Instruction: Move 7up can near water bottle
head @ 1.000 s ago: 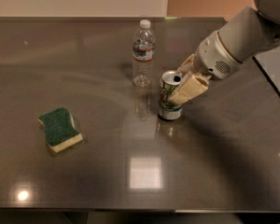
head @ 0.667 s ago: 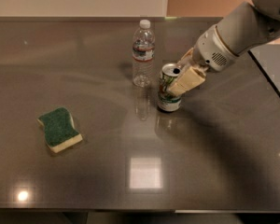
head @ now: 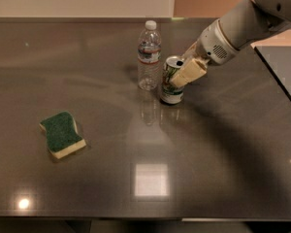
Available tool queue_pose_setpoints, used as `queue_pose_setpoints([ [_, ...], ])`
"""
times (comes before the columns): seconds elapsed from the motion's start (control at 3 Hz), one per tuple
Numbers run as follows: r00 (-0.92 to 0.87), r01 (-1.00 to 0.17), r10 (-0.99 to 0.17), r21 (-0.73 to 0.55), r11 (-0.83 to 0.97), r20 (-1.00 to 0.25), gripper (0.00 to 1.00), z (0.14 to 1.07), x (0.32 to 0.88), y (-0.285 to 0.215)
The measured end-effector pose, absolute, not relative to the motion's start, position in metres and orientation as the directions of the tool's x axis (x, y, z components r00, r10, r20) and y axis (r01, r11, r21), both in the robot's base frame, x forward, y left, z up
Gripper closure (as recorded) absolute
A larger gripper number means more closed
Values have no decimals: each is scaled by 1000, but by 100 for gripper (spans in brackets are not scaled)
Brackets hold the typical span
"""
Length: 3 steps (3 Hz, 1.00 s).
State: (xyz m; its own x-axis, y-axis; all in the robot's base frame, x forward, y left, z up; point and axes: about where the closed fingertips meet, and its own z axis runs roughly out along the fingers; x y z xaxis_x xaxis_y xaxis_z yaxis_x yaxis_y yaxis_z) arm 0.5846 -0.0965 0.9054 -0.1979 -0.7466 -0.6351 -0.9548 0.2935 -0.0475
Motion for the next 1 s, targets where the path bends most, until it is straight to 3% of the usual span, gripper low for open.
queue_pose_setpoints([
  [1.0, -204, -956, -743, -33, 291, -637, 12, 897, 595, -90],
])
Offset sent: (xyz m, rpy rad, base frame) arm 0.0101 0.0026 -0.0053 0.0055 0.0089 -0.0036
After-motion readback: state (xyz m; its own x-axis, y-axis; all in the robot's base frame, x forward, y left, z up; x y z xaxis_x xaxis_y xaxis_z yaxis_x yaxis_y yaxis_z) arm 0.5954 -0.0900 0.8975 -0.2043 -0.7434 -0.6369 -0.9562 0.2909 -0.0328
